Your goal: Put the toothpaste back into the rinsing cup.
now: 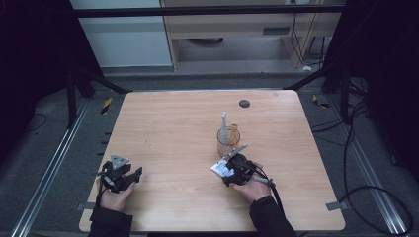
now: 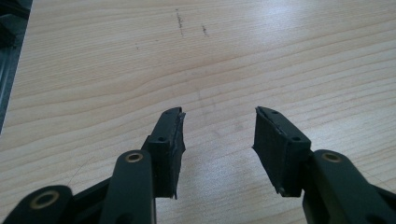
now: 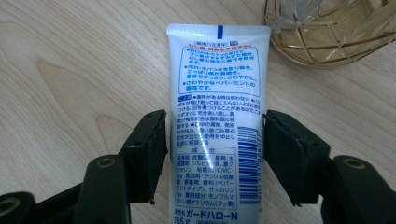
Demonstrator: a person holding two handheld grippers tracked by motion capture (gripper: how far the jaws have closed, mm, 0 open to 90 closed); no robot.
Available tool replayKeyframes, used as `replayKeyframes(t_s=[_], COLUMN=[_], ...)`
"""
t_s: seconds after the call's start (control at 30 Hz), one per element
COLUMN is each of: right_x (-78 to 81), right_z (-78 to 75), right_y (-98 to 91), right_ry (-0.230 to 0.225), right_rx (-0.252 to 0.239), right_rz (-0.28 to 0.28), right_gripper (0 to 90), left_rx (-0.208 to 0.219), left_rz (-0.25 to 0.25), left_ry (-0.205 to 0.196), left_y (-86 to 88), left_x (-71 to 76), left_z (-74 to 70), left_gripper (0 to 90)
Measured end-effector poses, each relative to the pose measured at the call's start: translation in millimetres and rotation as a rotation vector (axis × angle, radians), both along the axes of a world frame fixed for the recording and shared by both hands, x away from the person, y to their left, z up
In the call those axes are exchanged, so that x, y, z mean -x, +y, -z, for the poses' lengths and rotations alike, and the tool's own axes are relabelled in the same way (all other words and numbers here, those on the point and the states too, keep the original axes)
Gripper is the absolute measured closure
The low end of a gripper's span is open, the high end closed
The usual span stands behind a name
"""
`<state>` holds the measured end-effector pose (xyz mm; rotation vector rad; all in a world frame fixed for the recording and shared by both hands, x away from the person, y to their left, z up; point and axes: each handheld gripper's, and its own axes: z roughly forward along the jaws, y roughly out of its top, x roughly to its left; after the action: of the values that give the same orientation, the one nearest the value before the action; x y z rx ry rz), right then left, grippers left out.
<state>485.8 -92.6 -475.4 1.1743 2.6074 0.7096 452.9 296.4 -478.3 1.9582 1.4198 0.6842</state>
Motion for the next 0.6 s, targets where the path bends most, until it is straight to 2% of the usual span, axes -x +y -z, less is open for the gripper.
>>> replayKeyframes(t_s=[0.2, 0.3, 0.37, 0.5, 0.6], right_x=[-0.2, 0.2, 0.4, 3.6, 6.0], right_z=[4.3, 4.1, 3.0, -2.1, -4.7], right_y=[-0.1, -0.3, -0.1, -2.0, -4.8], right_ry=[0.021, 0.016, 0.024, 0.003, 0.018], right_rx=[0.009, 0.01, 0.007, 0.003, -0.012], right_rz=[0.011, 0.011, 0.02, 0.018, 0.017], right_gripper=[42.0, 44.2, 48.9, 61.8, 65.9], left_rx=[-0.001, -0.001, -0.001, -0.001, 0.0], left_rz=[0.0, 0.0, 0.001, 0.0, 0.0], left_ry=[0.001, 0.001, -0.001, 0.001, 0.0], left_y=[-0.1, -0.3, -0.4, -0.3, -0.3], left_x=[-0.1, -0.1, 0.1, -0.2, -0.1], left_z=[0.1, 0.0, -0.1, 0.1, 0.0], left_gripper=[51.4, 51.4, 51.5, 51.4, 51.5])
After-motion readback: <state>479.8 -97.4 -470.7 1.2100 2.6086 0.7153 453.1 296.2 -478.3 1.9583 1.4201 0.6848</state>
